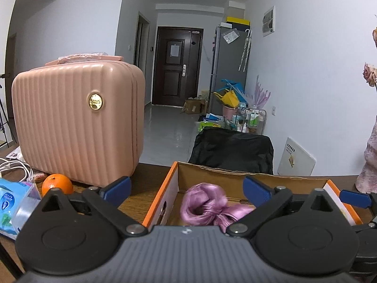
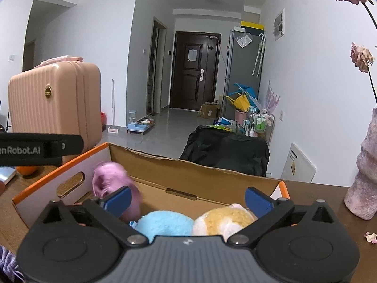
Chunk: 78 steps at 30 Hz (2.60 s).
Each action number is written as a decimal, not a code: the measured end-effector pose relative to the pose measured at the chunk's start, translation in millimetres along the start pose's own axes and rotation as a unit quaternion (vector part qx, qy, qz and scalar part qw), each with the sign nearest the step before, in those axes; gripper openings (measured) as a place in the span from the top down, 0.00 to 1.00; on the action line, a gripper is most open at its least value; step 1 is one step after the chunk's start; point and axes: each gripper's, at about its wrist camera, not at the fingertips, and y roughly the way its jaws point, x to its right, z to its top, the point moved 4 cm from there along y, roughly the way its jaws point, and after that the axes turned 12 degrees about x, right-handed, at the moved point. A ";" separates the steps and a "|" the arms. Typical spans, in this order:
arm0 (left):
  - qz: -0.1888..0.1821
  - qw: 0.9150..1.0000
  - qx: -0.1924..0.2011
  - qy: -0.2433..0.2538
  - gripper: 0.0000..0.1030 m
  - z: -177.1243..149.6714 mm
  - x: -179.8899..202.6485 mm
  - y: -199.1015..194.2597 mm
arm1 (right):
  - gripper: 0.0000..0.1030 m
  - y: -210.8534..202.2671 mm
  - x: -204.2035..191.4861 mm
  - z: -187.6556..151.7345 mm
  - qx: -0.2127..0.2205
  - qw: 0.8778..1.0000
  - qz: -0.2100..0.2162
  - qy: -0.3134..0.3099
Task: Organize soft objects
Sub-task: 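Open both grippers to drop the scrunchie and blue ball into the box, then move both grippers back from the box toward the lavender pouch and towel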
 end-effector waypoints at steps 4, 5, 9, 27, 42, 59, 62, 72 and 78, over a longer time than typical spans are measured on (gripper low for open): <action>0.004 1.000 -0.004 0.000 0.00 -0.6 -0.8 0.7 | 0.00 -1.1 -0.2 -1.5 -0.002 1.000 -0.002 0.000; 0.005 1.000 -0.005 0.000 0.00 -0.6 -0.8 0.5 | 0.00 -1.5 -0.1 -1.4 -0.002 1.000 -0.002 0.000; 0.008 1.000 -0.011 0.002 0.00 -0.3 -0.9 -0.8 | 0.00 -2.2 0.2 -0.1 -0.001 1.000 -0.004 0.000; -0.015 0.999 -0.017 0.029 0.00 -4.3 5.4 -37.2 | 0.00 -43.7 4.5 4.1 0.016 1.000 -0.002 -0.014; -0.034 0.998 -0.017 0.047 0.00 -19.2 -5.2 -88.2 | 0.00 -98.9 14.7 -7.7 0.015 1.000 -0.018 0.015; -0.042 0.997 -0.029 0.055 0.00 -41.6 -16.8 -147.1 | 0.00 -161.4 4.7 -32.4 0.002 0.999 -0.015 0.028; -0.044 0.997 -0.031 0.054 0.00 -44.1 -20.9 -157.3 | 0.00 -173.2 2.6 -37.1 0.000 1.000 -0.013 0.027; -0.060 0.996 -0.042 0.056 0.00 -55.6 -27.6 -191.0 | 0.00 -210.9 -3.6 -48.5 -0.008 1.000 -0.004 0.027; -0.068 0.994 -0.052 0.062 0.00 -64.9 -32.0 -211.9 | 0.00 -231.1 -11.5 -56.5 -0.012 1.000 0.000 0.021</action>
